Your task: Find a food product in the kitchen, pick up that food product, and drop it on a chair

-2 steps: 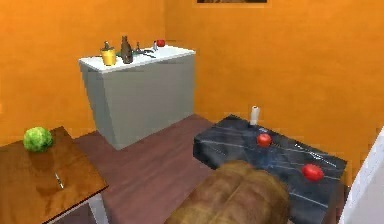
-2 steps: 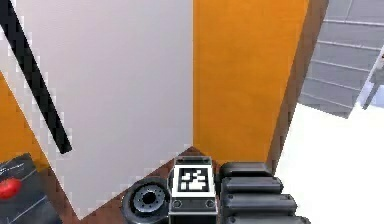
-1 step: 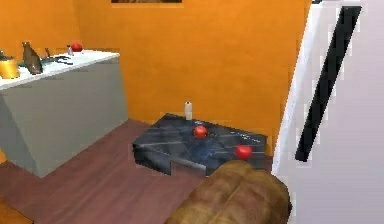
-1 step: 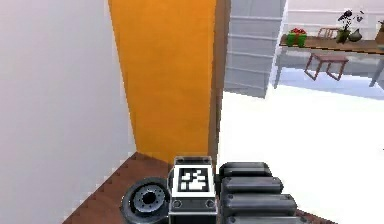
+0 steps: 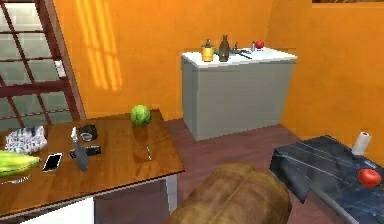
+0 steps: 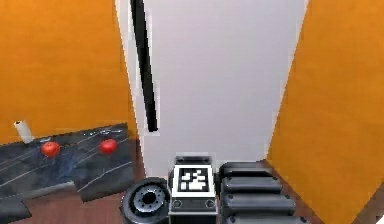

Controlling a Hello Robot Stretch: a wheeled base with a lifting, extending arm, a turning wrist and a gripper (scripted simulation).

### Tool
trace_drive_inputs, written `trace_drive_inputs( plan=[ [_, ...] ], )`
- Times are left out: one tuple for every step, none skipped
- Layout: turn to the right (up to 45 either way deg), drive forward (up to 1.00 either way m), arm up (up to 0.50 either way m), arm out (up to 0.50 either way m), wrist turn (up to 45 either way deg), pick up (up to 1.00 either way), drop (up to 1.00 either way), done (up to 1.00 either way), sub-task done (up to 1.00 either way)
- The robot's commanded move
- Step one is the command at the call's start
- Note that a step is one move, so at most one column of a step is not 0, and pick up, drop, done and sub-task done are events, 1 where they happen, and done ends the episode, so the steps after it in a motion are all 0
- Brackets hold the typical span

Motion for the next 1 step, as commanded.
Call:
trace_drive_inputs(
  plan=[
    [-9.0, 0.0, 0.0, 0.0, 0.0, 0.0, 0.0, 0.0, 0.0]
  ],
)
